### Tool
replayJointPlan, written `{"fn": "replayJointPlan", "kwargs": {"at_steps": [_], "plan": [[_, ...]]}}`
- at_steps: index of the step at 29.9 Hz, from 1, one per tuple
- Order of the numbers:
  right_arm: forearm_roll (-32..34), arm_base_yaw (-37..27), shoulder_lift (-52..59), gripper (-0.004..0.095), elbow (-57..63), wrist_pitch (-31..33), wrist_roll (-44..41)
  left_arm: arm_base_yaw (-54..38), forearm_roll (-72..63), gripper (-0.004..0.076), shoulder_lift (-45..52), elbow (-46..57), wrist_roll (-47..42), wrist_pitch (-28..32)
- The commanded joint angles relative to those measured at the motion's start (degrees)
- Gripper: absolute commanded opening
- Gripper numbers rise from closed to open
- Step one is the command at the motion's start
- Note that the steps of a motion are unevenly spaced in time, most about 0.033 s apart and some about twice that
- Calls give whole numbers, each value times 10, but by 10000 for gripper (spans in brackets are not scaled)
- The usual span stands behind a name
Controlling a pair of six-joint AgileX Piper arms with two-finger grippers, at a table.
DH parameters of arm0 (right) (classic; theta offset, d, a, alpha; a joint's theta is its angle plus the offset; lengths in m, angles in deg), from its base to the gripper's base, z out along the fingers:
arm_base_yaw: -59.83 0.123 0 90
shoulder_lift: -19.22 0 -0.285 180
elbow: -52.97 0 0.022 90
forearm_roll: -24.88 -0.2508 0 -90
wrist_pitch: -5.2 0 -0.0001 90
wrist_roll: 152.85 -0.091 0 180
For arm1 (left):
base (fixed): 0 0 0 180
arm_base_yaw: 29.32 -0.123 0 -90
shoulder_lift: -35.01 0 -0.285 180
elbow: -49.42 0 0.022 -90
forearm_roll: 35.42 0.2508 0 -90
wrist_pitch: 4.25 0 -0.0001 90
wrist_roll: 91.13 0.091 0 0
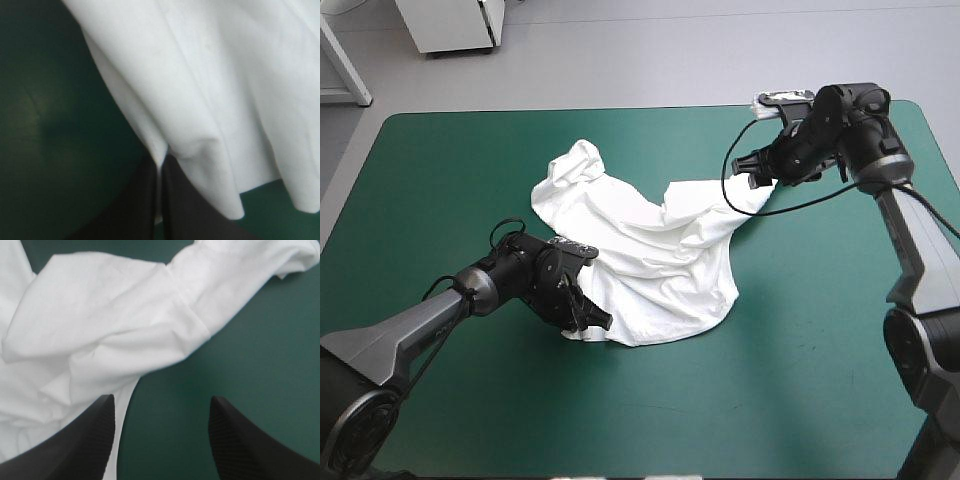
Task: Fold the cloth
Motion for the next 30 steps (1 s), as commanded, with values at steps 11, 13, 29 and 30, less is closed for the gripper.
{"fn": "replayJointPlan", "kwargs": {"at_steps": [11,13,29,30], "plan": [[50,-4,-160,540,-158,0,-5,2,-14,-22,-23,24,0,17],[49,-13,-170,540,-159,0,-6,2,-20,-22,-23,24,0,17],[-7,-64,-219,509,-161,-26,-7,2,-20,-22,-23,12,0,19],[-7,-64,-223,509,-161,-26,-7,2,-20,-22,-23,9,0,19]]}}
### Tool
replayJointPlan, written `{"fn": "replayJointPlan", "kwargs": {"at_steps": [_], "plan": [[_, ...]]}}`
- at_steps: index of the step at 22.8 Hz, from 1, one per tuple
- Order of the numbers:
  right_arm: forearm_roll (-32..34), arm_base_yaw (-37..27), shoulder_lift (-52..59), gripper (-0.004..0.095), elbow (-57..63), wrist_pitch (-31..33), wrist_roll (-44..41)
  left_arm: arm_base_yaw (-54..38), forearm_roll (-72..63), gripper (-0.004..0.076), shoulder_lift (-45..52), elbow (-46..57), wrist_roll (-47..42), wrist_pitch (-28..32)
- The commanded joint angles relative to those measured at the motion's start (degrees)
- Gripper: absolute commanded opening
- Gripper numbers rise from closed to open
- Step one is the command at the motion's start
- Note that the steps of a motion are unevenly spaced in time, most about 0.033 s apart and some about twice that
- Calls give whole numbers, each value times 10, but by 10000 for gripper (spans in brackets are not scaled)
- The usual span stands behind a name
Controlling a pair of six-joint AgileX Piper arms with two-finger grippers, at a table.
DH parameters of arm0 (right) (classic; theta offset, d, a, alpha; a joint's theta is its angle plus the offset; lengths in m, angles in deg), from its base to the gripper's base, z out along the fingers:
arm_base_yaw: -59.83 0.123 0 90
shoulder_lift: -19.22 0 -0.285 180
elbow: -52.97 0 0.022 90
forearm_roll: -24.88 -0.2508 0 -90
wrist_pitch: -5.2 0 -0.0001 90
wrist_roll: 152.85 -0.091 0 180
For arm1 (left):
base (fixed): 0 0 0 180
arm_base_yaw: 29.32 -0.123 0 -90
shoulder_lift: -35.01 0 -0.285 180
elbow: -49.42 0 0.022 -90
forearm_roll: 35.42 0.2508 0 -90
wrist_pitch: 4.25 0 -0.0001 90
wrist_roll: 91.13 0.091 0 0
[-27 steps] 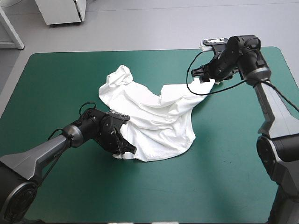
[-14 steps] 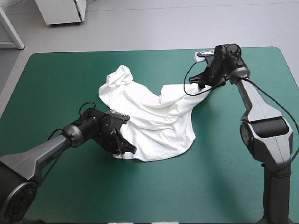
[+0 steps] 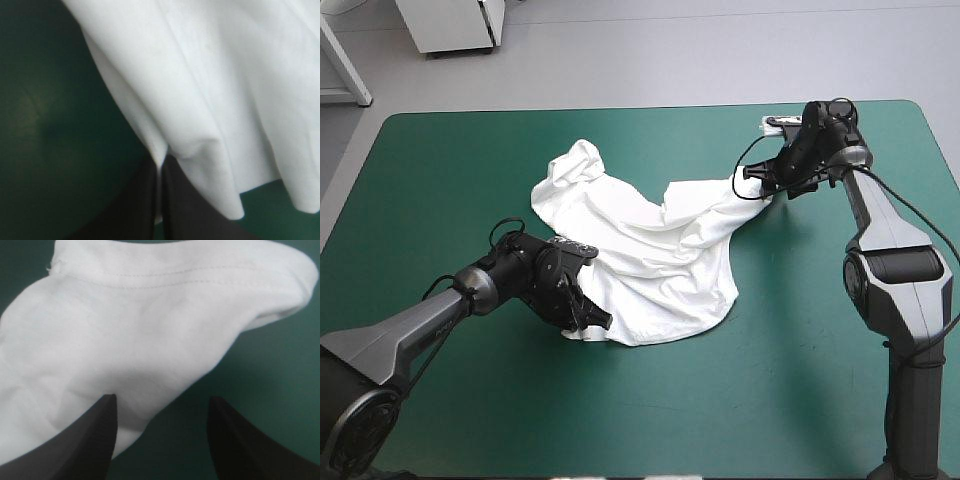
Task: Fold the cloth
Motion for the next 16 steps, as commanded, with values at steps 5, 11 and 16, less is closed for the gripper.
{"fn": "replayJointPlan", "kwargs": {"at_steps": [5,11,16], "plan": [[-18,-2,12,484,-20,-14,4,3,-15,-22,-23,-9,-1,21],[-15,22,-16,198,-38,-8,4,3,-18,-22,-23,-30,-1,20],[21,32,-24,-7,-52,11,-3,3,-15,-22,-23,-30,-1,16]]}}
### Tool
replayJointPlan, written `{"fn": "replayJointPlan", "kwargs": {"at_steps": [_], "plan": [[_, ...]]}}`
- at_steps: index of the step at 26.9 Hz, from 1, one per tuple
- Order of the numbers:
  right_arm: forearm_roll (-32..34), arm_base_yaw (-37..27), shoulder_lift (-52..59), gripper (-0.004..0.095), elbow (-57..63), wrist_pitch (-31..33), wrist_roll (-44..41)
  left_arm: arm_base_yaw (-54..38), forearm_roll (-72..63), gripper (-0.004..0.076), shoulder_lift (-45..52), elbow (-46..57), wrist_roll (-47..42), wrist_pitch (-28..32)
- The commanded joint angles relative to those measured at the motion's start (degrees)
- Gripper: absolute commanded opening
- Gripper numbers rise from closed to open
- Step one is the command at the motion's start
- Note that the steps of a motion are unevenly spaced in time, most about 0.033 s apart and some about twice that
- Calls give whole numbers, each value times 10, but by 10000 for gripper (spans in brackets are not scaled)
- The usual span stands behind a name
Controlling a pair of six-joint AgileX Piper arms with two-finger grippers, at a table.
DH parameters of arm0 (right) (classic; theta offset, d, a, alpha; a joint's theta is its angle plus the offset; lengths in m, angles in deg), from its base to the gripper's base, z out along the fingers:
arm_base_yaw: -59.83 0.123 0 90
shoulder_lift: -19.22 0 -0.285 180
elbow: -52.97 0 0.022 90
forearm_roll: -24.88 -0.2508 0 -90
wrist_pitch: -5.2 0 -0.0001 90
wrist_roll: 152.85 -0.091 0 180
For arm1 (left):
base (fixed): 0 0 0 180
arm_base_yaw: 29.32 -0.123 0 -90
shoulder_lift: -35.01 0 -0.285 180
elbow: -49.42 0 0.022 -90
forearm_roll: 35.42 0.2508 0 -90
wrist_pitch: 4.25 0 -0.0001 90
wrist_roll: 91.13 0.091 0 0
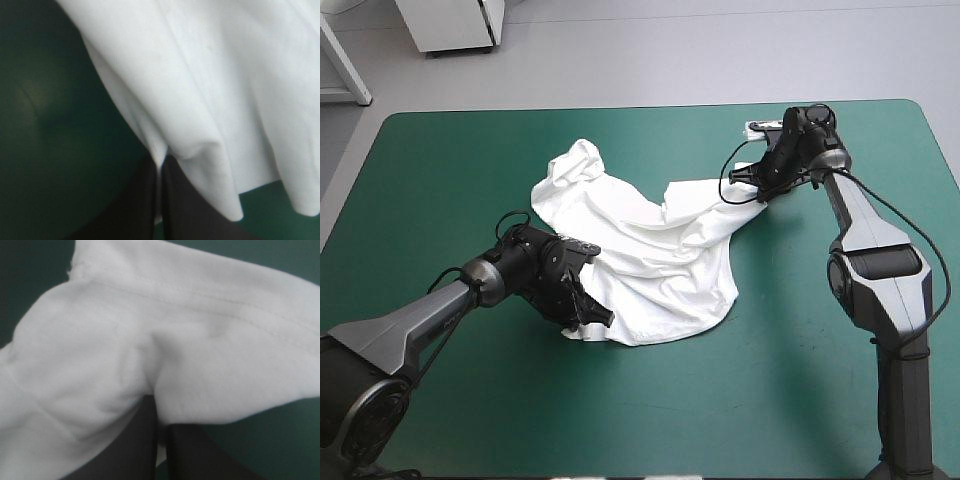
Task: Fold the cloth
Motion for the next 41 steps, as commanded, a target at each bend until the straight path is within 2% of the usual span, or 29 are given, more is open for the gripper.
{"fn": "replayJointPlan", "kwargs": {"at_steps": [1,4,9,15,23,29,33,37,41], "plan": [[11,4,26,-8,-20,12,0,3,-13,-22,-7,0,-1,47],[7,4,52,-11,-67,12,0,3,3,-22,5,-5,-1,38],[-14,4,119,-13,-134,12,0,3,76,-22,41,-93,-1,-23],[-30,4,229,-13,-140,12,0,3,162,-22,80,-288,-3,-97],[-30,4,349,-13,-151,5,8,3,214,-22,90,-578,42,-141],[-30,4,406,-12,-214,-2,15,3,214,-22,90,-776,111,-135],[-30,4,440,-12,-265,-33,15,3,219,-22,90,-862,138,-114],[-30,4,474,-12,-297,-78,24,3,209,-22,91,-915,138,-62],[-32,4,506,-12,-299,-83,35,3,161,-22,91,-947,148,4]]}}
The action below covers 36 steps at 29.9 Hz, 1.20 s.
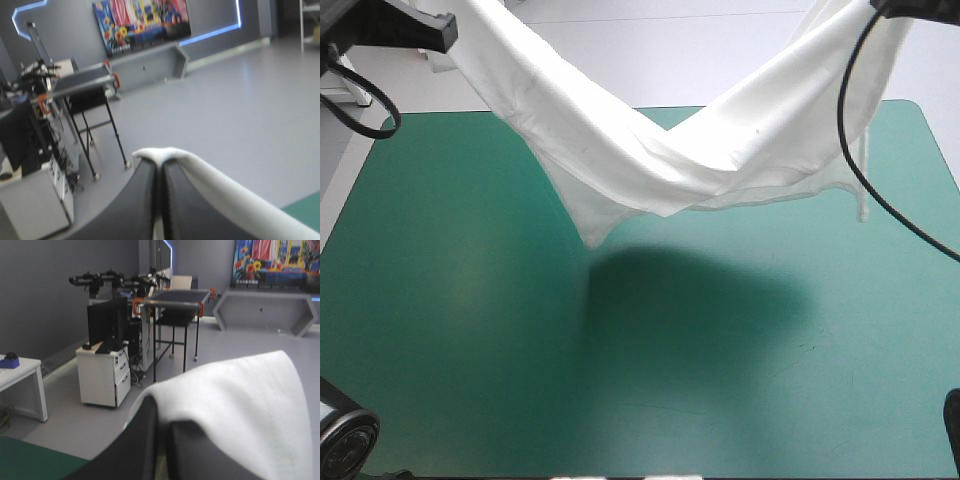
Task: Fold the cloth
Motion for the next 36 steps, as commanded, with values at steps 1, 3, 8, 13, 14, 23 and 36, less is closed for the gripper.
{"fn": "replayJointPlan", "kwargs": {"at_steps": [1,3,8,13,14,23,36], "plan": [[-3,-2,38,-12,-11,-59,13,1,-50,-22,15,-32,18,102],[-3,-2,54,-12,-11,-74,16,1,-92,-22,17,-41,33,118],[-9,-2,93,-12,-11,-111,15,1,-152,-22,37,-44,47,133],[-5,-2,103,-11,-11,-89,-5,1,-156,-22,55,-44,48,132],[-3,-2,102,-11,-7,-79,-8,1,-156,-22,54,-43,48,125],[23,-2,34,-11,92,41,-34,1,-107,-22,3,70,39,-7],[27,-2,-203,-13,209,31,-34,-12,-8,-22,-255,161,-24,10]]}}
